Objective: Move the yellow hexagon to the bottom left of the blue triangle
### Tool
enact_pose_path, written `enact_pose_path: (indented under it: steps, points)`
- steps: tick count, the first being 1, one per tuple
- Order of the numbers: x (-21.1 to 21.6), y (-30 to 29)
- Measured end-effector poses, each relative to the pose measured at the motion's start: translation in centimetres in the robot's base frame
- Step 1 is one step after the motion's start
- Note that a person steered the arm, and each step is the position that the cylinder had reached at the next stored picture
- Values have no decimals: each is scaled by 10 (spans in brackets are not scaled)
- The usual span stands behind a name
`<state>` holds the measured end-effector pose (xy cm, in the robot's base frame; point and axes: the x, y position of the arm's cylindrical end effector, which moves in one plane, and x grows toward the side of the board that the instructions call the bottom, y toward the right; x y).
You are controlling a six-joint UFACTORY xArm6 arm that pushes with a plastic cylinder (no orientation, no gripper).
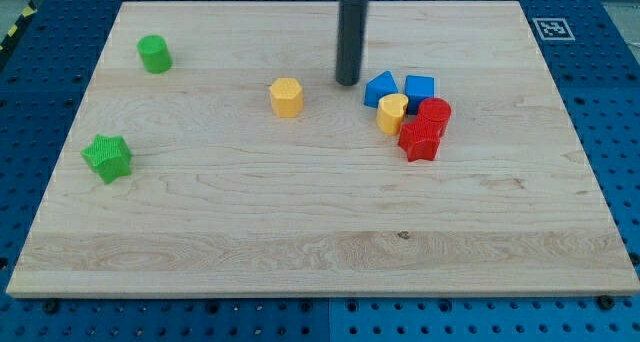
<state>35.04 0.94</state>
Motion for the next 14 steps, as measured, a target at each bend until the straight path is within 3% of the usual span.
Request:
enact_pose_path:
  steps: [1, 2, 12, 14]
  points:
    - [-11, -58]
    - [-23, -75]
    - [-24, -149]
    - [39, -150]
